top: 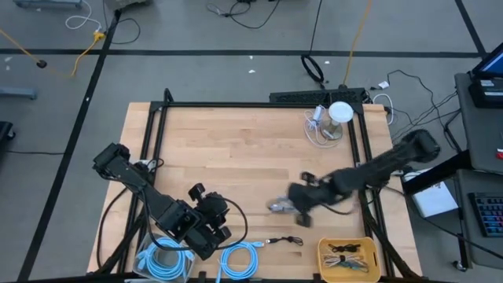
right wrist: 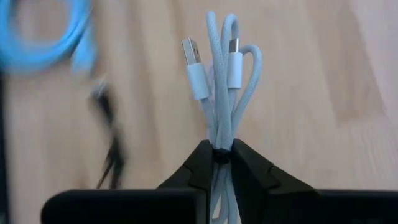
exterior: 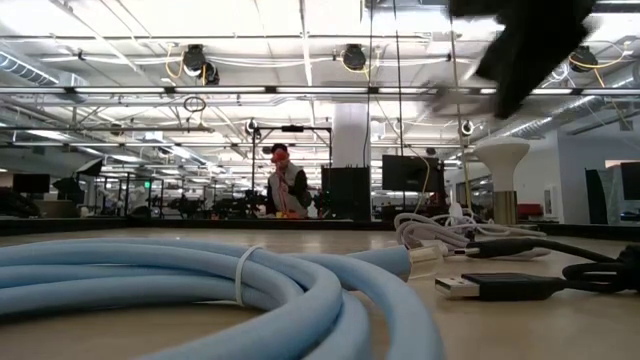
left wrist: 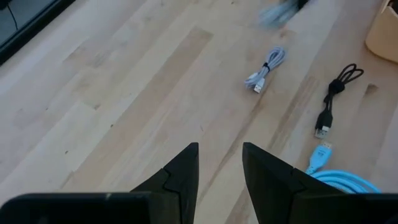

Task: Pick & Place USB Port
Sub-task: Put the white charger cable into the yellow bin

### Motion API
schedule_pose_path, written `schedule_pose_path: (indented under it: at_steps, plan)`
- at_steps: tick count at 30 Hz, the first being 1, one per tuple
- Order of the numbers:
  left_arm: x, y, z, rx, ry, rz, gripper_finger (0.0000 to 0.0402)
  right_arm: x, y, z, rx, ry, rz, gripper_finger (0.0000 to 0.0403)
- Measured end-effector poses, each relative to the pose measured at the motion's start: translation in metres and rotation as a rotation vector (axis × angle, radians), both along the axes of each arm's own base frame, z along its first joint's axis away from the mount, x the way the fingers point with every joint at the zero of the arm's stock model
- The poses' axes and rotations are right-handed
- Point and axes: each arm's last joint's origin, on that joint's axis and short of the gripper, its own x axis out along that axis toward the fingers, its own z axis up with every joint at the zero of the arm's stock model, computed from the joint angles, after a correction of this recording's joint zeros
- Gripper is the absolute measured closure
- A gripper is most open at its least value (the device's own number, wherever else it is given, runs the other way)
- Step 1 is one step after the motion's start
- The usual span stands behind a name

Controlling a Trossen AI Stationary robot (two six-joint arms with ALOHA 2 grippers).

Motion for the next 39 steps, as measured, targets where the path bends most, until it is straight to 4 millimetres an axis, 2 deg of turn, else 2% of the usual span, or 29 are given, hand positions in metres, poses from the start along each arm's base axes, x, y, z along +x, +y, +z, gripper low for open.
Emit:
schedule_pose_path:
  at_steps: [3,5,9,11,13,16,21,24,29,39]
  plan:
    - [0.000,0.000,0.000,0.012,0.007,-0.009,0.0275,-0.036,0.022,0.039,0.052,-0.007,0.043,0.0375]
    - [-0.001,0.001,0.000,0.021,0.011,-0.013,0.0275,-0.065,0.036,0.059,0.091,0.027,0.047,0.0375]
    - [-0.001,0.002,0.000,0.047,0.014,-0.009,0.0275,-0.113,0.062,0.069,0.123,0.151,-0.021,0.0375]
    - [-0.001,0.004,0.000,0.055,0.020,-0.005,0.0275,-0.128,0.077,0.070,0.174,0.165,-0.041,0.0375]
    - [-0.001,0.006,-0.001,0.064,0.031,-0.001,0.0275,-0.138,0.092,0.062,0.184,0.218,-0.052,0.0375]
    - [0.001,0.009,-0.001,0.074,0.040,-0.004,0.0275,-0.143,0.113,0.049,0.199,0.279,-0.053,0.0375]
    - [0.005,0.015,-0.001,0.074,0.052,0.002,0.0275,-0.139,0.150,0.023,0.247,0.320,-0.005,0.0375]
    - [0.007,0.018,-0.001,0.069,0.060,0.000,0.0275,-0.141,0.165,0.008,0.241,0.372,0.023,0.0375]
    - [0.008,0.019,-0.001,0.055,0.069,0.001,0.0275,-0.145,0.175,-0.007,0.197,0.404,0.037,0.0375]
    - [0.008,0.019,-0.002,0.034,0.077,0.000,0.0275,-0.143,0.179,-0.007,0.230,0.384,0.040,0.0369]
